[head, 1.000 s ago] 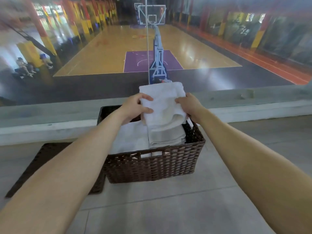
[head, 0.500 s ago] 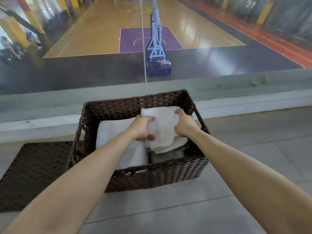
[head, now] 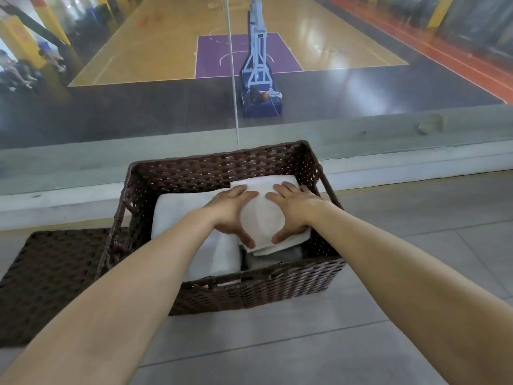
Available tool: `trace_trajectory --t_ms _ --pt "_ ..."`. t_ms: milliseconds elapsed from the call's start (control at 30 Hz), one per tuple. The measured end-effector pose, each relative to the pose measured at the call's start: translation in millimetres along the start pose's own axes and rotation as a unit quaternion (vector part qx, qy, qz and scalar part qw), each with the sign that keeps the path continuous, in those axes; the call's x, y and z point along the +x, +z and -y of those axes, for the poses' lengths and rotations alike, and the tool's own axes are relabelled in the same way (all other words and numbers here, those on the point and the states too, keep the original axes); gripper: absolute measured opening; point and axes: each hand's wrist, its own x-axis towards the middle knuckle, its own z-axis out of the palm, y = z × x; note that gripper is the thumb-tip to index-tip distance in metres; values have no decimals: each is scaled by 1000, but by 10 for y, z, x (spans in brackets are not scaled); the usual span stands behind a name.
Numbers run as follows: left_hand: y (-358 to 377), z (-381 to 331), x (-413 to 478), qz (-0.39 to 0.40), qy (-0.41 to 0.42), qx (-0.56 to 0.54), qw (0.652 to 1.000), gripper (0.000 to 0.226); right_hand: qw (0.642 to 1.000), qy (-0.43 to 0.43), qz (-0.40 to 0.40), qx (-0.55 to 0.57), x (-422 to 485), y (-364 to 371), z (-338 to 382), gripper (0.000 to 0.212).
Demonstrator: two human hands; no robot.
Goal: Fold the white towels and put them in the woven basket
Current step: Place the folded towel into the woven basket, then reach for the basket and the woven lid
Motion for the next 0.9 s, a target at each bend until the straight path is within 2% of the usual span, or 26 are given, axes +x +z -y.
trace_trajectory --t_ms 100,167,267,433,633,767,900 --pt "-133 -79 -114 -7 2 30 1000 148 1000 2 -10 8 -81 -121 27 134" --pt "-256 -86 -262 -24 8 65 998 121 999 7 -33 9 -215 -244 73 113" --pt "-533 -60 -662 -49 -5 124 991 77 997 17 -63 28 -497 -521 241 69" --pt "-1250 153 -1836 -63 -35 215 974 46 996 10 -57 68 -1211 -1256 820 37" --pt "-2175 626 -3595 -5 -127 162 979 38 988 -3 -21 154 -2083 -2229 1689 26" --pt "-2505 967 -4297 43 -192 131 972 35 982 -6 0 190 -2439 -2580 2303 19" --pt "-2630 1407 -4638 65 -197 131 970 26 976 -13 13 217 -2461 -2797 2957 16"
